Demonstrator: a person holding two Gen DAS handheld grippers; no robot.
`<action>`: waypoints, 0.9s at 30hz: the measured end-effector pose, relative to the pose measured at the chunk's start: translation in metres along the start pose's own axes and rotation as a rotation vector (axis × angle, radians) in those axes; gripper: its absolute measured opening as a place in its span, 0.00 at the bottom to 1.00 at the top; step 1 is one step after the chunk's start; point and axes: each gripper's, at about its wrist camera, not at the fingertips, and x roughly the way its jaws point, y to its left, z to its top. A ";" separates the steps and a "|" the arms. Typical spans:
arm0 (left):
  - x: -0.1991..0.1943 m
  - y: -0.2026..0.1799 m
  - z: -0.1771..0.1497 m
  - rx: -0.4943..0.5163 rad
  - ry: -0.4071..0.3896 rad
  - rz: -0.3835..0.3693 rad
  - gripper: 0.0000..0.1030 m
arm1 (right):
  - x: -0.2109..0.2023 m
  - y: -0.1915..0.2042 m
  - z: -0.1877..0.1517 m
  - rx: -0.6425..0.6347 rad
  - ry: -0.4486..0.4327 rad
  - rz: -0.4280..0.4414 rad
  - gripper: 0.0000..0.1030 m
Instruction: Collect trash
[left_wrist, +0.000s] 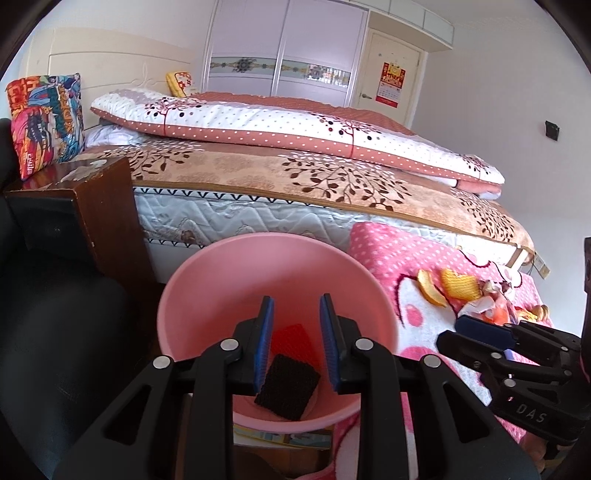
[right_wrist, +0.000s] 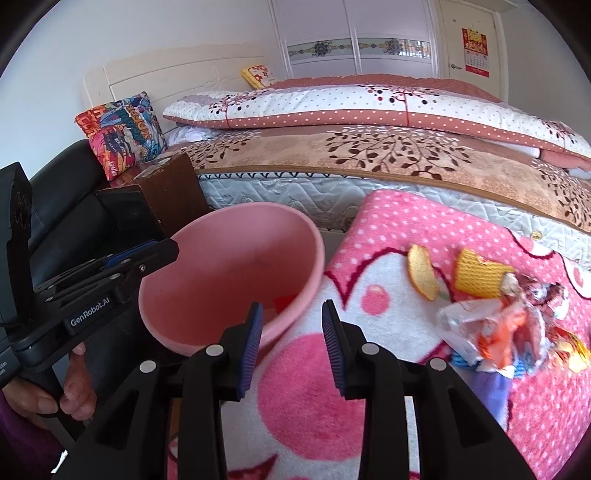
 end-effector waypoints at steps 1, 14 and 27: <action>0.000 -0.003 -0.001 0.003 0.002 -0.008 0.25 | -0.005 -0.004 -0.003 0.007 -0.004 -0.009 0.31; 0.009 -0.061 -0.012 0.120 0.049 -0.156 0.25 | -0.077 -0.101 -0.048 0.238 -0.066 -0.197 0.34; 0.020 -0.140 -0.018 0.219 0.146 -0.385 0.25 | -0.102 -0.175 -0.081 0.418 -0.082 -0.308 0.40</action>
